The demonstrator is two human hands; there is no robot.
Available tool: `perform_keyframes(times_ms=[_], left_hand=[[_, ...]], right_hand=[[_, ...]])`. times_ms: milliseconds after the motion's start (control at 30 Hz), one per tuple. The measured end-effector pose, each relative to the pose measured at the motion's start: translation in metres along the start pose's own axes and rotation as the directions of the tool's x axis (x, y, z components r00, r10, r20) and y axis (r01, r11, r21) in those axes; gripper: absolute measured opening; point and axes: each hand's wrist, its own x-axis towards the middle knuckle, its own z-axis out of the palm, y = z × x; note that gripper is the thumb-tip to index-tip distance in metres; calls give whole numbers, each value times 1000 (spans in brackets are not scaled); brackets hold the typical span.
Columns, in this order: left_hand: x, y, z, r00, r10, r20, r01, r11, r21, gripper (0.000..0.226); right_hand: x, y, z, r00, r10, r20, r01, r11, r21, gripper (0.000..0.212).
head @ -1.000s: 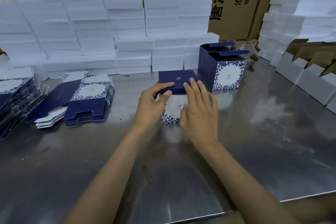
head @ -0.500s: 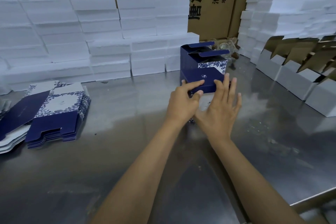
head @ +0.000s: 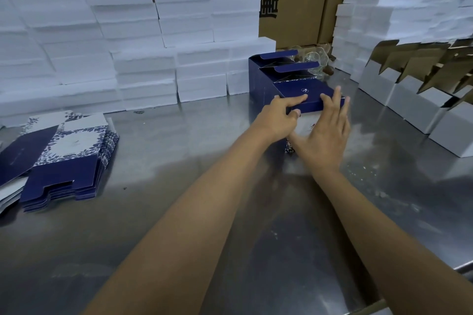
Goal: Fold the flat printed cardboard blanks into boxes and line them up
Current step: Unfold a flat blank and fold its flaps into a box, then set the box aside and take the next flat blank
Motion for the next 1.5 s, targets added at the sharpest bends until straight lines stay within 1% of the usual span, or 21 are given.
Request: perform_keyframes(times_ms=[133,233,333,400,467,600,700,767,800,833,900,933,1000,1100,1167,1233,1300,1333,1400,1467,1500], left_hand=[[4,6,-2,998,-53,42,52,998,26,47],[-1,12,-2,992,-102,70,96,992,80,52],[-19,4,0,995,-50,87,41,995,93,67],[-35,-11,-3,1000,10,9,-11,998,67,73],[-51,-32,-11,996,29,-87,-22,997,79,74],[-83,-80,-34,966,-61,-251,93,989,118,72],[-108,-107,-58,862,-116,-493,233,955,182,68],[-122,-120,-76,802,-100,-589,291,926,239,66],[-130,-126,-85,791,-84,-606,306,913,272,64],[-136,-131,-94,794,-60,-605,311,896,319,63],[-148,-140,-111,831,-5,-556,314,830,461,62],[-153,-145,-119,846,12,-533,320,788,526,62],[-163,-155,-135,842,23,-538,369,704,607,61],[-178,-169,-158,787,29,-616,491,574,655,59],[-184,-174,-173,748,51,-661,517,579,630,57],[-187,-177,-185,733,86,-675,498,608,618,53],[-192,-183,-194,710,116,-695,512,591,623,49],[-195,-186,-197,681,99,-725,563,562,606,47],[-200,-190,-200,580,-29,-814,706,518,484,54],[-201,-192,-201,476,-167,-864,783,528,329,65],[-201,-193,-201,451,-200,-870,791,541,285,69]], right_hand=[[8,-2,-7,997,24,74,-18,997,-78,102],[13,-6,-13,991,43,127,-18,981,-195,97],[17,-10,-20,983,60,173,-13,964,-264,98],[14,-13,-24,987,20,157,24,963,-269,108],[6,-19,-28,992,-61,111,88,963,-254,113],[-16,-46,-26,959,-267,92,281,938,-205,95],[-40,-83,-16,906,-400,139,416,902,-117,85],[-56,-107,-6,857,-459,232,474,881,-8,82],[-64,-118,0,825,-474,310,484,874,47,81],[-73,-127,7,786,-476,395,481,872,92,80],[-93,-144,22,708,-442,551,431,888,160,79],[-103,-152,29,672,-415,613,380,904,196,78],[-119,-166,42,616,-386,686,292,921,256,74],[-122,-177,54,583,-379,719,270,925,268,68],[-117,-177,58,589,-368,720,272,929,252,64],[-115,-176,61,604,-363,709,277,930,241,60],[-115,-175,62,619,-364,696,284,930,234,54],[-115,-176,62,625,-364,691,285,930,232,51],[-116,-175,64,636,-364,680,287,930,229,47],[-115,-175,64,642,-365,674,289,930,228,44],[-115,-175,65,644,-366,672,291,929,227,44]])
